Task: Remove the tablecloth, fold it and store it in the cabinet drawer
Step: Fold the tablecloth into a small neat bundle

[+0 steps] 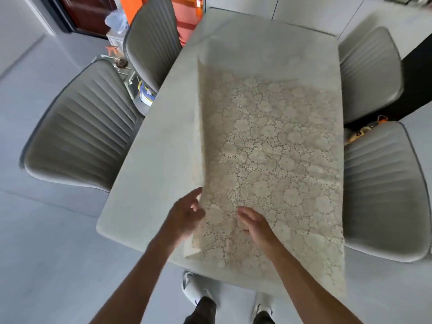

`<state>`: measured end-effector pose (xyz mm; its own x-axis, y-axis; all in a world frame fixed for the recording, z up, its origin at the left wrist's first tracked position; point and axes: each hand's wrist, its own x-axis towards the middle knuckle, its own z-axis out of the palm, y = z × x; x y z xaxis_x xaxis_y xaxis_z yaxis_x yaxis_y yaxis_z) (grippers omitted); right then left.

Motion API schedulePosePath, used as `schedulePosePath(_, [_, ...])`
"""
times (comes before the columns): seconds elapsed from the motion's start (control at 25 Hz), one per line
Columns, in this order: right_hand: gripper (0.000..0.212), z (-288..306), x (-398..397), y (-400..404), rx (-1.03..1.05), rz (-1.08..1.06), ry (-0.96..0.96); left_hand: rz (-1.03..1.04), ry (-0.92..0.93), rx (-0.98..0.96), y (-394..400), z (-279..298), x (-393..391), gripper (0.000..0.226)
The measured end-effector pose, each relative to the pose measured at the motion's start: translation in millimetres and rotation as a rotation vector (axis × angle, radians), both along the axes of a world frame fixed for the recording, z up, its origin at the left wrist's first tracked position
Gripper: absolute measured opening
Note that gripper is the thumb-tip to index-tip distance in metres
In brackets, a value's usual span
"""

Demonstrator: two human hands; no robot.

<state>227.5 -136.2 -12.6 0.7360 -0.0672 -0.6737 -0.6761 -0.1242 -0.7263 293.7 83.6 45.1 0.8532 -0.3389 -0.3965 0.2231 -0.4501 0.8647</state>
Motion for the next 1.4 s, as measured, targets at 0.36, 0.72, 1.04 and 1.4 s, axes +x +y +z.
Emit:
schedulePosePath(0.36, [0.013, 32.2, 0.4, -148.2, -0.055, -0.197, -0.061, -0.394, -0.209, 0.233, -236.0, -23.9, -146.4, 0.063])
schedulePosePath(0.72, [0.034, -24.6, -76.0, -249.9, -0.263, -0.27, 0.095, 0.157, -0.082, 0.685, -233.8, -70.0, -184.9, 0.061])
schedulePosePath(1.04, [0.029, -45.3, -81.1, -247.2, -0.248, -0.194, 0.144, 0.482, 0.223, 0.492, -176.4, -106.0, -143.3, 0.014])
schedulePosePath(1.4, [0.006, -45.7, -13.7, -146.0, -0.448, -0.091, 0.159, 0.315, -0.265, 0.846, -100.3, -79.6, -64.3, 0.032])
